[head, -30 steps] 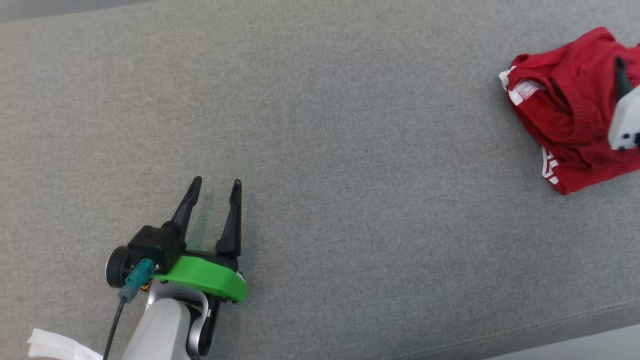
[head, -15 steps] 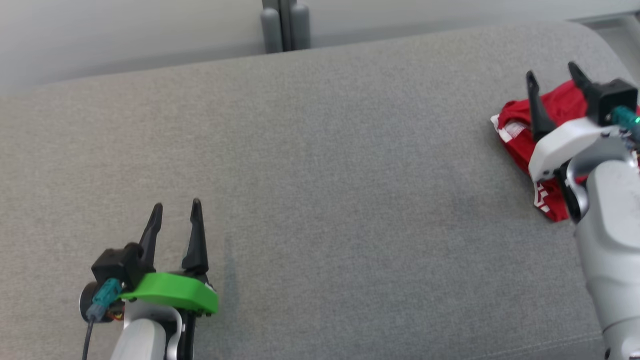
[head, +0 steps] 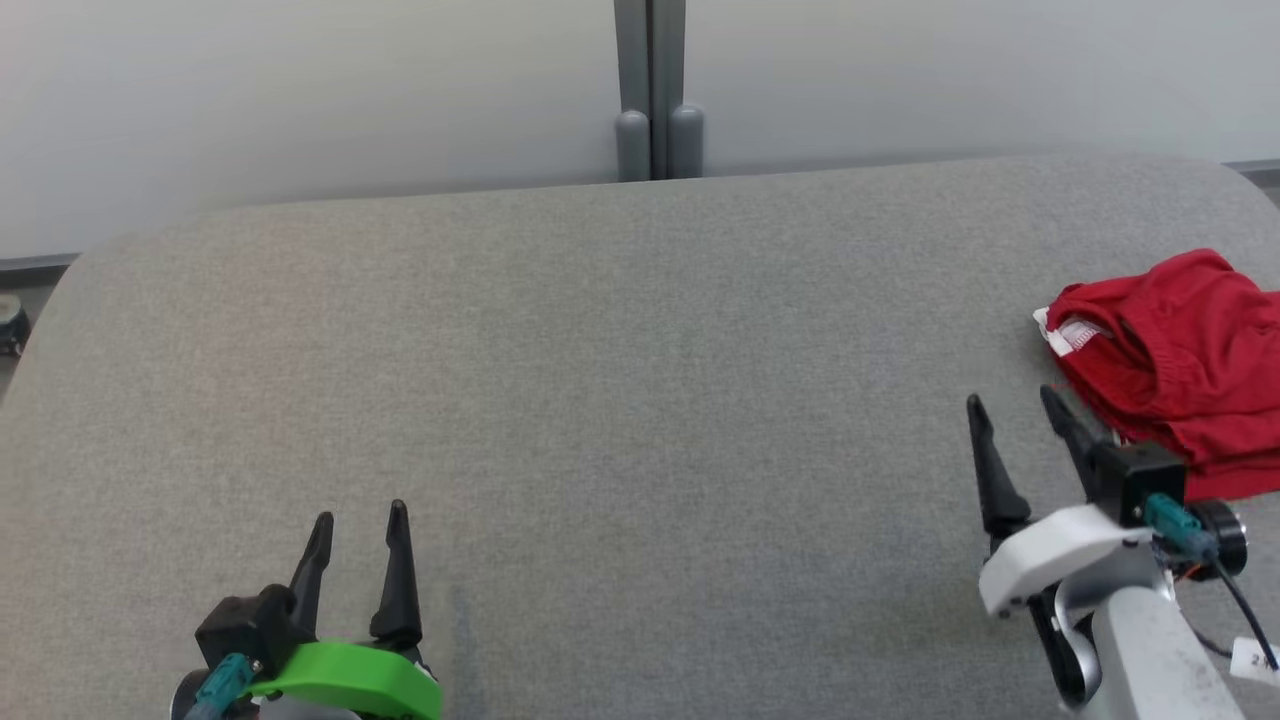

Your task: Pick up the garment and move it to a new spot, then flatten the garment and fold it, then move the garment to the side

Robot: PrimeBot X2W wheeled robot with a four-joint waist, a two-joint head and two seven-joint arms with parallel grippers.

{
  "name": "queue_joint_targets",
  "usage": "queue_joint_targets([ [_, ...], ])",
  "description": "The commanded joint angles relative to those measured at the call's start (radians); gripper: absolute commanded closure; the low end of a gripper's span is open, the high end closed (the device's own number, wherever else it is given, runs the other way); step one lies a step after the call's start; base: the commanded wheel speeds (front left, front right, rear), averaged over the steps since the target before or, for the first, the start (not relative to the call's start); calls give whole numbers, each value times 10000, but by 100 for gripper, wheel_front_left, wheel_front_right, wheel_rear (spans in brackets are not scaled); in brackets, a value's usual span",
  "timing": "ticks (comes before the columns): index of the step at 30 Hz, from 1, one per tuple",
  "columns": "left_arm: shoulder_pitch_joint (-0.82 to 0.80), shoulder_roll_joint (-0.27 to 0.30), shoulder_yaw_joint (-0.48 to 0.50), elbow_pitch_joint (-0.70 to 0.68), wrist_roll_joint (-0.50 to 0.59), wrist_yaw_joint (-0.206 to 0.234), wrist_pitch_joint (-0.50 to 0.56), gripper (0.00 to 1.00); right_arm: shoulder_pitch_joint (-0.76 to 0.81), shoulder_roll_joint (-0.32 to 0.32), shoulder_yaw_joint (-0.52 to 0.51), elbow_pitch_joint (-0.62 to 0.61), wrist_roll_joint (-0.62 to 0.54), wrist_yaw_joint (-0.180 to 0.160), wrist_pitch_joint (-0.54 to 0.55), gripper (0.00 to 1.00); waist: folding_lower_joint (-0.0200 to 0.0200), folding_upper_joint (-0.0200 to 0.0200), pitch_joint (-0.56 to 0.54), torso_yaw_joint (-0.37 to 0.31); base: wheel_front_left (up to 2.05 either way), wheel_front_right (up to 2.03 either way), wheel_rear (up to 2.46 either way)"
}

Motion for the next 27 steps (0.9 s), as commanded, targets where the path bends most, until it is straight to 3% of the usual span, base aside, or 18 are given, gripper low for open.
queue_joint_targets([
  [1, 194, 2, 7, -93, -29, 65, -2, 0, 471, -24, 126, -178, 319, -15, -34, 0, 0, 0, -122, 130, 0, 0, 0],
  [13, 696, -13, -372, -555, -78, 268, -2, 0, 1964, -30, 381, -1617, 868, -15, -39, 0, 0, 0, -233, 56, 0, 0, 0],
  [27, 644, -14, -460, -649, -118, 346, -2, 0, 2070, -24, 400, -1447, 1037, -15, -40, 0, 0, 0, -302, 90, 0, 0, 0],
])
